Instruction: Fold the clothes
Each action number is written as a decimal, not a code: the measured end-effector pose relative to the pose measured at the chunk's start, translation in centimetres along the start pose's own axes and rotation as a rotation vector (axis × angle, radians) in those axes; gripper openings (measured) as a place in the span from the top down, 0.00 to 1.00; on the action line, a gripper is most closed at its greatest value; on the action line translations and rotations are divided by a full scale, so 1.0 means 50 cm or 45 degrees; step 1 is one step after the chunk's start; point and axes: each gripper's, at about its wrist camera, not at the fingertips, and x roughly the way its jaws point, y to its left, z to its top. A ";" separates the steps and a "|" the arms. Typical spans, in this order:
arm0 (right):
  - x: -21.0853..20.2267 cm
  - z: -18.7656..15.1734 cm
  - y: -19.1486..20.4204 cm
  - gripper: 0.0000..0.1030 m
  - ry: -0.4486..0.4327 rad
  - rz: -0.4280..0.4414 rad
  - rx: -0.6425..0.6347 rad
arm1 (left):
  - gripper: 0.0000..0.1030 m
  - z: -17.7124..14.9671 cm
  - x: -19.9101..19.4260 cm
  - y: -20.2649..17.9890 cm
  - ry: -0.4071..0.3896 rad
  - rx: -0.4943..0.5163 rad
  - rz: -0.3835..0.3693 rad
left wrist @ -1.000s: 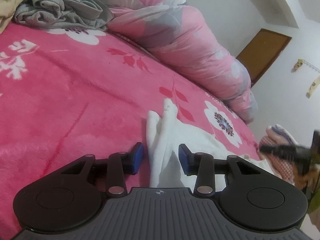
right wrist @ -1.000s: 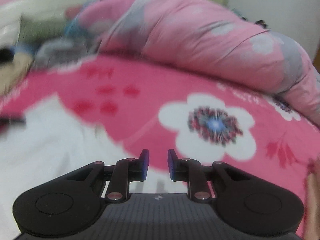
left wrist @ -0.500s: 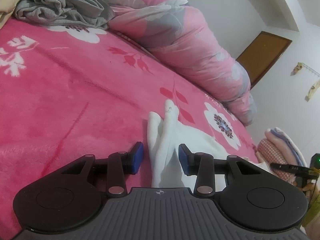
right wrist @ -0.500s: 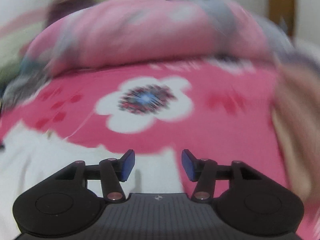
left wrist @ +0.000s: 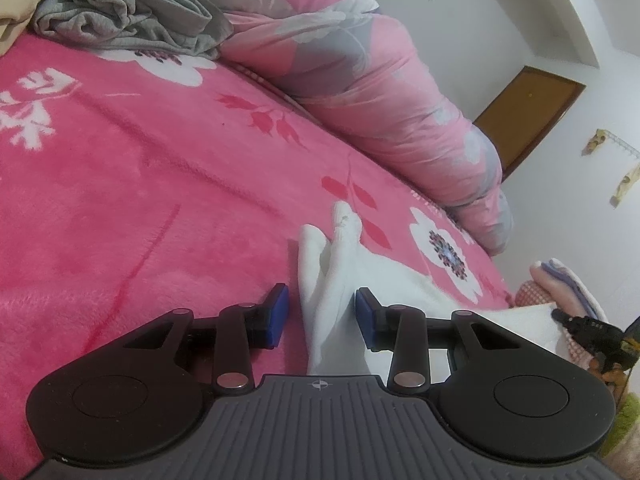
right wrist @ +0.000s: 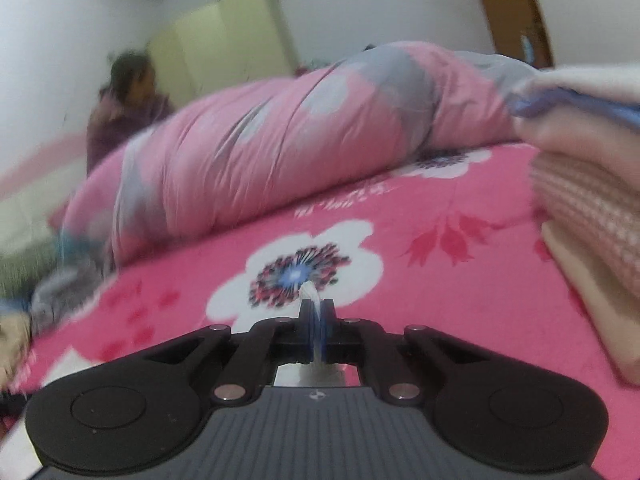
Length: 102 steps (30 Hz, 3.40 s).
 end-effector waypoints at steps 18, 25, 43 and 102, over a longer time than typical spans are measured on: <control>-0.191 -0.049 -0.080 0.95 0.061 -0.226 0.277 | 0.54 0.006 -0.065 0.018 -0.166 -0.083 -0.121; -0.348 -0.140 -0.008 0.95 0.131 -0.164 0.174 | 0.53 -0.017 -0.136 0.024 -0.166 -0.285 -0.082; -0.337 -0.239 0.004 0.95 0.115 -0.129 0.185 | 0.60 0.016 0.033 -0.138 0.106 0.463 0.599; -0.242 -0.341 0.287 0.98 0.196 -0.021 -0.551 | 0.44 -0.193 -0.073 -0.321 0.161 0.345 -0.044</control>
